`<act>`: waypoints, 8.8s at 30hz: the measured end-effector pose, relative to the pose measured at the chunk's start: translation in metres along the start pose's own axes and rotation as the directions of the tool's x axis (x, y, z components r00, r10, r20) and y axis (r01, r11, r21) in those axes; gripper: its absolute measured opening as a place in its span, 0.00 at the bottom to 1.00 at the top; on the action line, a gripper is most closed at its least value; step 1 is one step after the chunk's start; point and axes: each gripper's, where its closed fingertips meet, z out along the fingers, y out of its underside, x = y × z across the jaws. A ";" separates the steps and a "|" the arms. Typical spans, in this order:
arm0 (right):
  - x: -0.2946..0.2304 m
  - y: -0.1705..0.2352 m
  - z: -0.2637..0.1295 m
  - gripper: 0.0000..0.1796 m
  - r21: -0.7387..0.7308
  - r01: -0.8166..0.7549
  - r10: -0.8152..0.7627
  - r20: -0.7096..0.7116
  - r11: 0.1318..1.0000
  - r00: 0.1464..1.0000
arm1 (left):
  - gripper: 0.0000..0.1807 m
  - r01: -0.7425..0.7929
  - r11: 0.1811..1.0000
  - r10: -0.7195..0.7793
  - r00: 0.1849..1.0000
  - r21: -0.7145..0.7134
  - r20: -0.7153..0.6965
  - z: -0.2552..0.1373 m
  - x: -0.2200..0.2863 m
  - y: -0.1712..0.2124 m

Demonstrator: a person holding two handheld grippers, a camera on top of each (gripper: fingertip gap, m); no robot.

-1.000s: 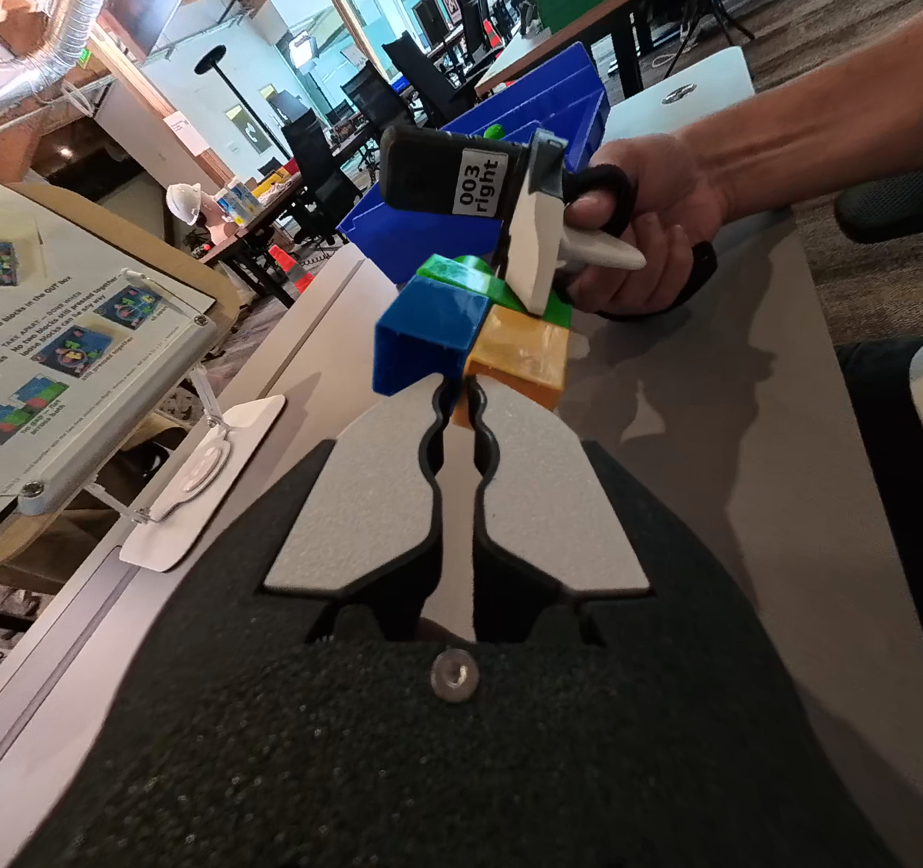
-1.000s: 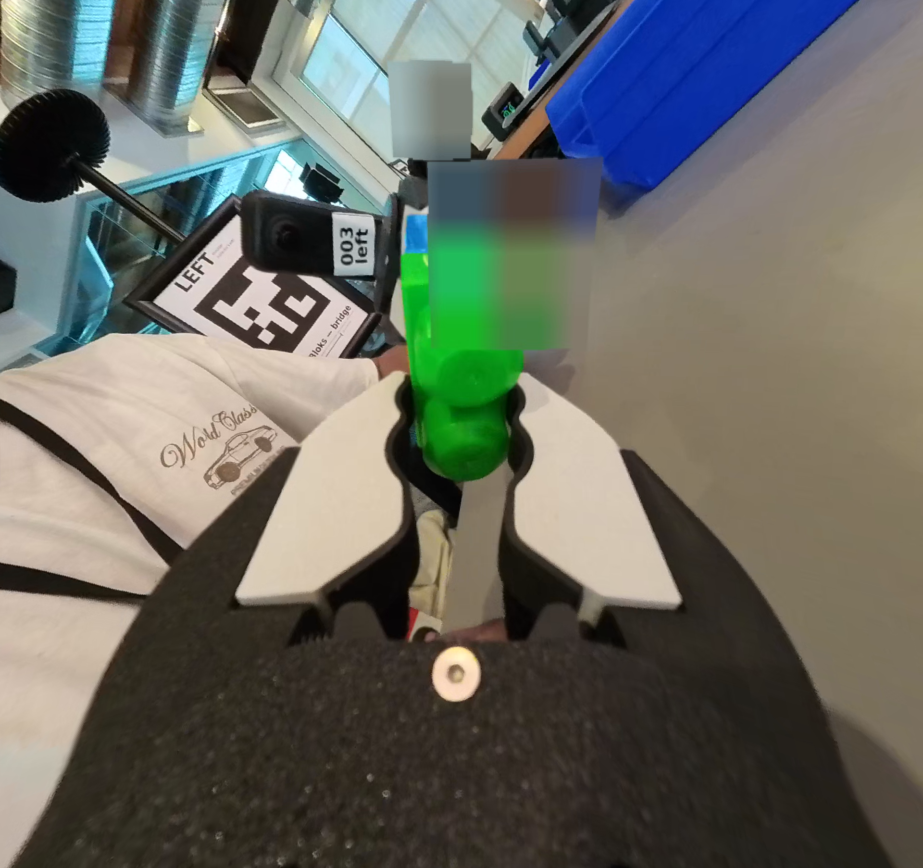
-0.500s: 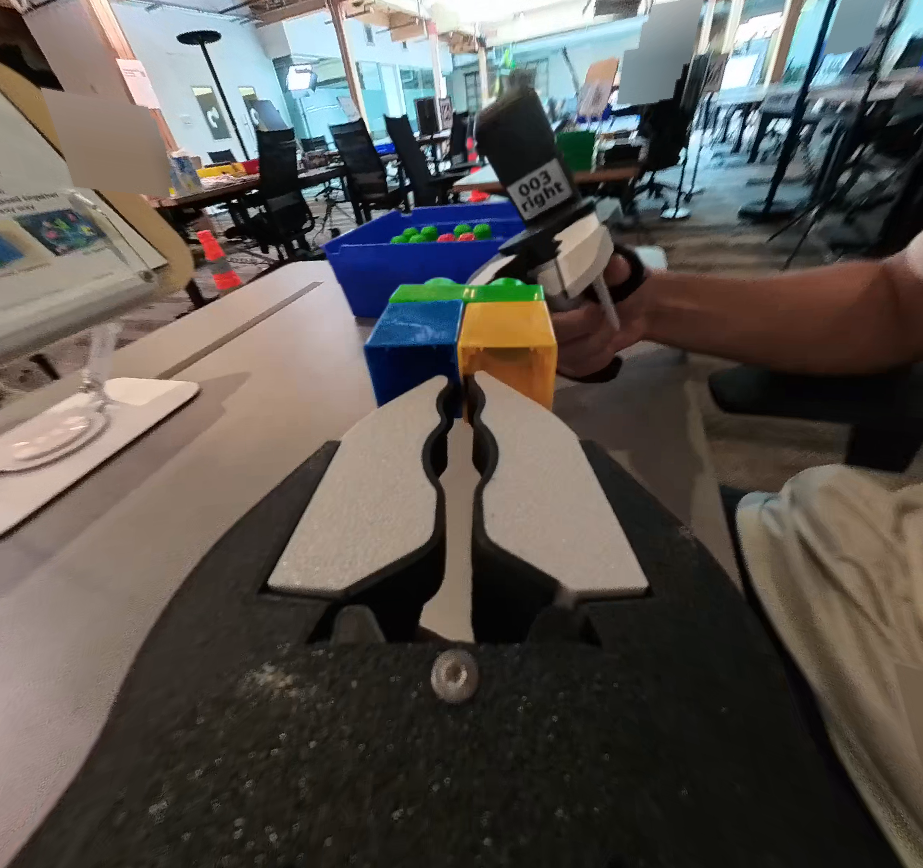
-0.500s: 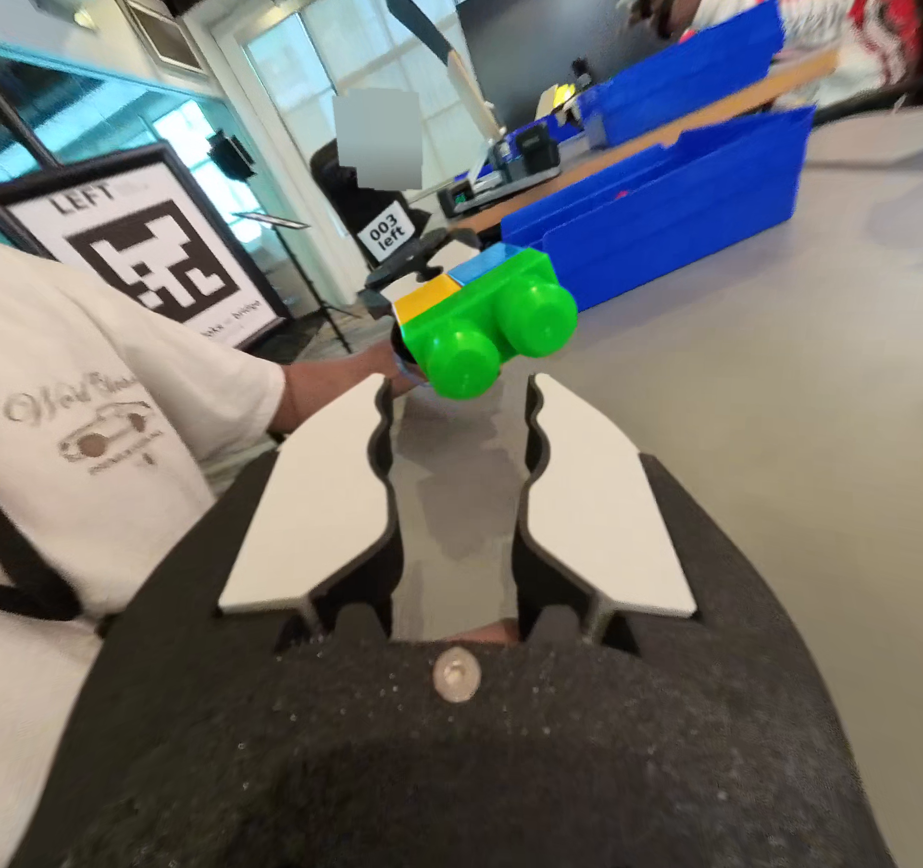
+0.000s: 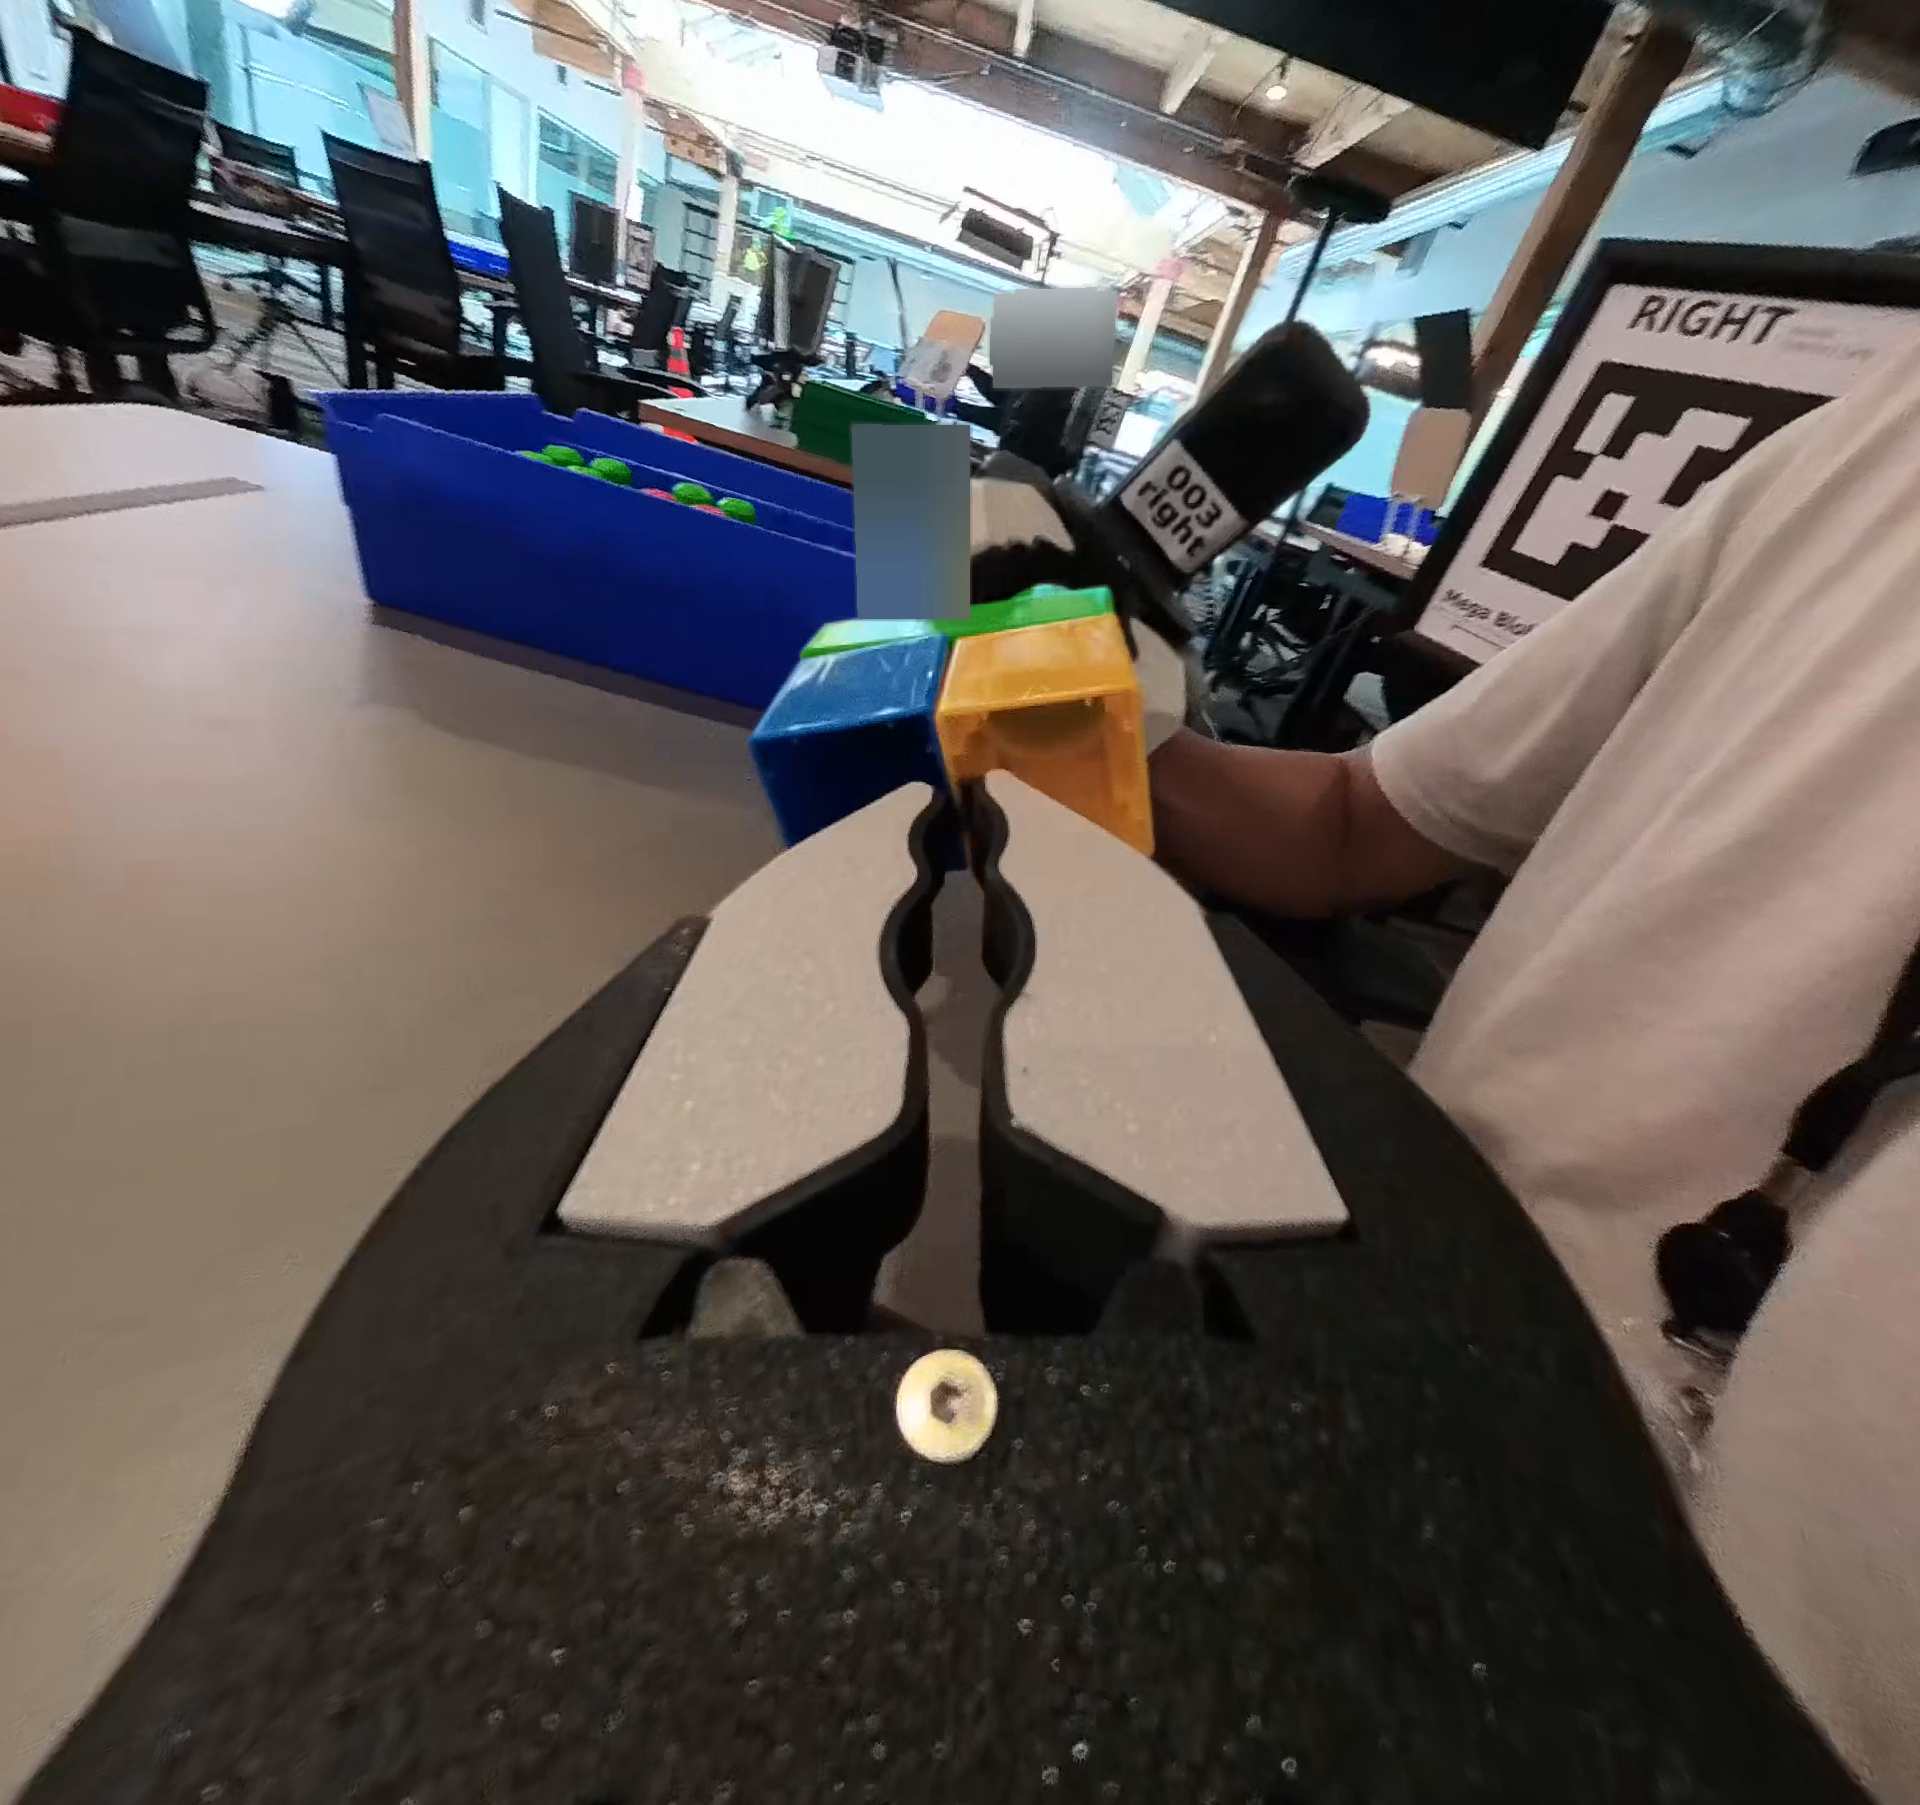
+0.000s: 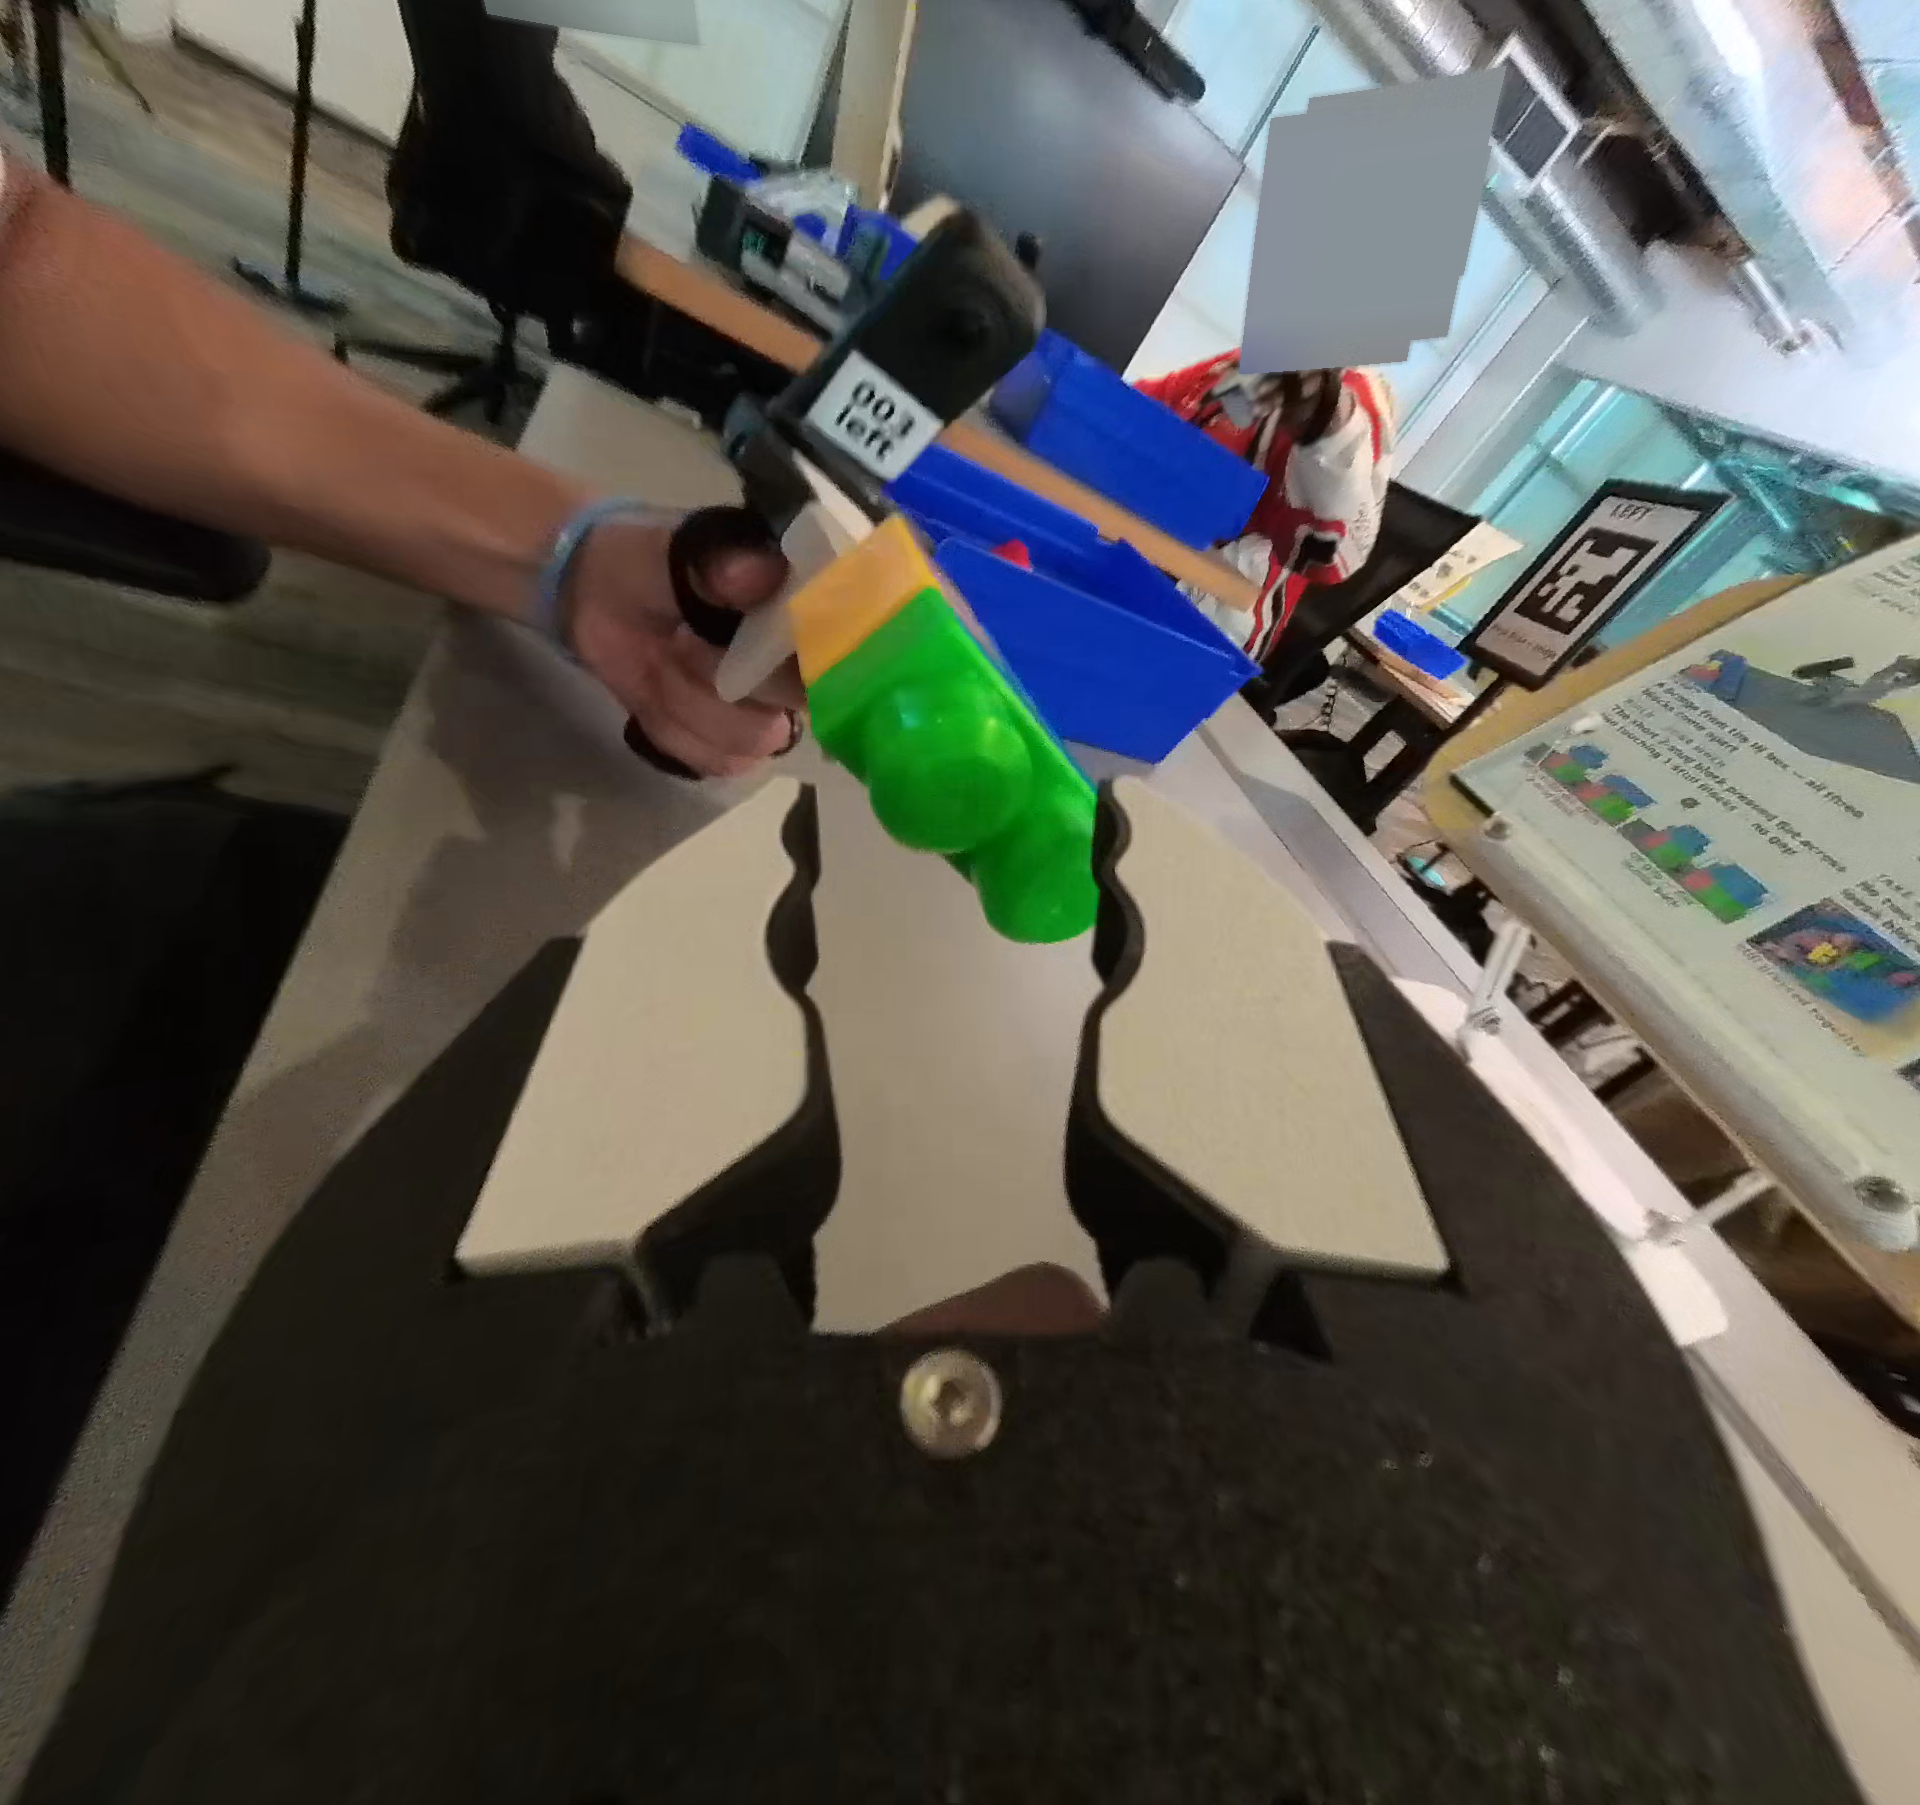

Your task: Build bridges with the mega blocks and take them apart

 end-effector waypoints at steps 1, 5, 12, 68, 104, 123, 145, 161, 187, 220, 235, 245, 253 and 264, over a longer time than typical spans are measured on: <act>-0.002 0.005 0.003 0.28 -0.033 0.035 -0.035 0.002 0.999 0.999 | 0.02 0.002 1.000 -0.002 1.000 -0.014 -0.011 0.002 0.002 0.003; -0.008 0.008 0.006 0.24 -0.039 0.142 -0.143 -0.004 0.989 0.990 | 0.02 0.039 0.998 -0.042 0.998 -0.052 -0.044 0.005 0.005 0.010; -0.016 0.009 0.012 0.22 -0.021 0.208 -0.208 -0.002 0.978 0.978 | 0.02 0.225 0.971 -0.234 0.964 -0.086 -0.127 0.006 0.007 0.017; -0.021 0.028 0.022 0.19 -0.211 -0.703 0.732 0.257 0.679 0.631 | 0.19 -0.015 0.999 0.017 0.997 -0.036 0.069 0.003 -0.010 0.002; -0.001 0.026 0.027 0.26 -0.044 -0.861 0.841 0.244 0.507 0.483 | 0.19 0.203 0.979 -0.203 0.979 0.028 0.006 0.006 -0.015 0.000; -0.004 0.022 0.030 0.19 -0.026 -0.778 0.763 0.219 0.628 0.609 | 0.19 0.103 0.993 -0.100 0.994 -0.054 0.045 0.006 -0.010 0.007; -0.025 0.036 0.021 0.19 -0.261 -0.683 0.731 0.226 0.683 0.644 | 0.19 0.103 0.975 -0.109 0.994 -0.198 -0.018 0.013 -0.002 0.038; -0.024 0.034 0.021 0.19 -0.267 -0.656 0.707 0.219 0.706 0.673 | 0.19 0.057 0.964 -0.063 0.998 -0.262 -0.015 0.015 -0.002 0.041; 0.002 0.014 0.018 0.19 -0.046 -0.754 0.743 0.224 0.655 0.631 | 0.17 0.096 0.978 -0.092 0.995 -0.183 0.027 0.008 -0.009 0.028; 0.005 0.014 0.018 0.19 -0.046 -0.808 0.790 0.247 0.588 0.561 | 0.00 0.073 0.994 -0.073 0.997 -0.082 -0.001 -0.009 -0.006 0.003; 0.004 0.010 0.016 0.19 -0.039 -0.853 0.819 0.305 0.520 0.485 | 0.00 -0.044 0.990 0.055 0.995 -0.132 0.082 -0.016 -0.009 0.002; -0.004 0.007 0.021 0.19 -0.113 -0.942 0.886 0.390 0.316 0.250 | 0.08 -0.481 0.830 0.540 0.819 -0.282 0.192 -0.013 0.007 -0.006; -0.007 0.009 0.022 0.19 -0.139 -0.936 0.895 0.366 0.324 0.255 | 0.03 -0.506 0.801 0.570 0.809 -0.319 0.146 -0.011 0.007 0.006; -0.010 0.015 0.022 0.19 -0.150 -0.919 0.895 0.331 0.364 0.300 | 0.03 -0.465 0.820 0.526 0.843 -0.335 0.117 -0.011 0.004 0.015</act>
